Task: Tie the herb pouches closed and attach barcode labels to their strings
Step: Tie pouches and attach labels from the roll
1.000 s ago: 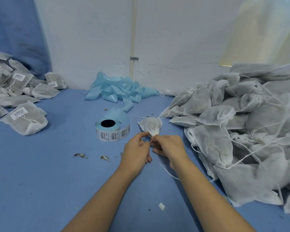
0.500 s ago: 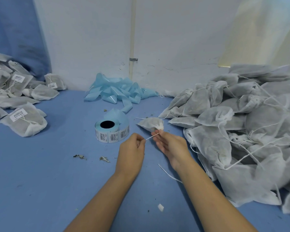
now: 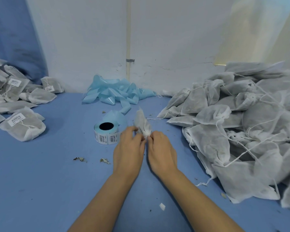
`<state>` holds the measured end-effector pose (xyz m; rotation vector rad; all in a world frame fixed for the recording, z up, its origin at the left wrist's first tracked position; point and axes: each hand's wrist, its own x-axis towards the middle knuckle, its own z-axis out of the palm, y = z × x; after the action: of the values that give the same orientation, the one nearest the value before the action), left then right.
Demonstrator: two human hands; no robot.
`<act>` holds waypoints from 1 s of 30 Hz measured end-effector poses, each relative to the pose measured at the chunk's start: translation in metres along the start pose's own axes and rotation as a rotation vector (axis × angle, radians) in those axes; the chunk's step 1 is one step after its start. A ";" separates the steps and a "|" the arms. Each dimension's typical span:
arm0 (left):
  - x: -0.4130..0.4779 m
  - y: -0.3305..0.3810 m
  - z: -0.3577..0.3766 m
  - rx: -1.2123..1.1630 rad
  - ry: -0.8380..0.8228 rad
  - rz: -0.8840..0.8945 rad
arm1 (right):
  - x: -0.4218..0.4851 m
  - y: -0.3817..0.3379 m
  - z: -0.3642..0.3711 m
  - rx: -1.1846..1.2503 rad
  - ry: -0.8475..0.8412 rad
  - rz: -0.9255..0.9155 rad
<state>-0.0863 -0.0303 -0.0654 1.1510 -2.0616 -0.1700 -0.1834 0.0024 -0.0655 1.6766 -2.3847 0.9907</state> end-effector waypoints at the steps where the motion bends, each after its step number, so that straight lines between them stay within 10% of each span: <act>1: 0.001 0.001 0.001 0.016 -0.017 0.041 | 0.000 0.000 0.000 -0.057 -0.004 -0.010; 19: 0.004 0.004 0.005 -0.749 -0.189 -0.043 | -0.003 0.009 -0.005 0.622 0.318 0.026; 30: 0.008 -0.001 0.008 -0.976 -0.164 -0.337 | 0.006 0.013 -0.008 0.970 0.108 0.212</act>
<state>-0.0931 -0.0390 -0.0675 0.8326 -1.5363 -1.3011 -0.1994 0.0042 -0.0629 1.4577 -2.1424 2.4726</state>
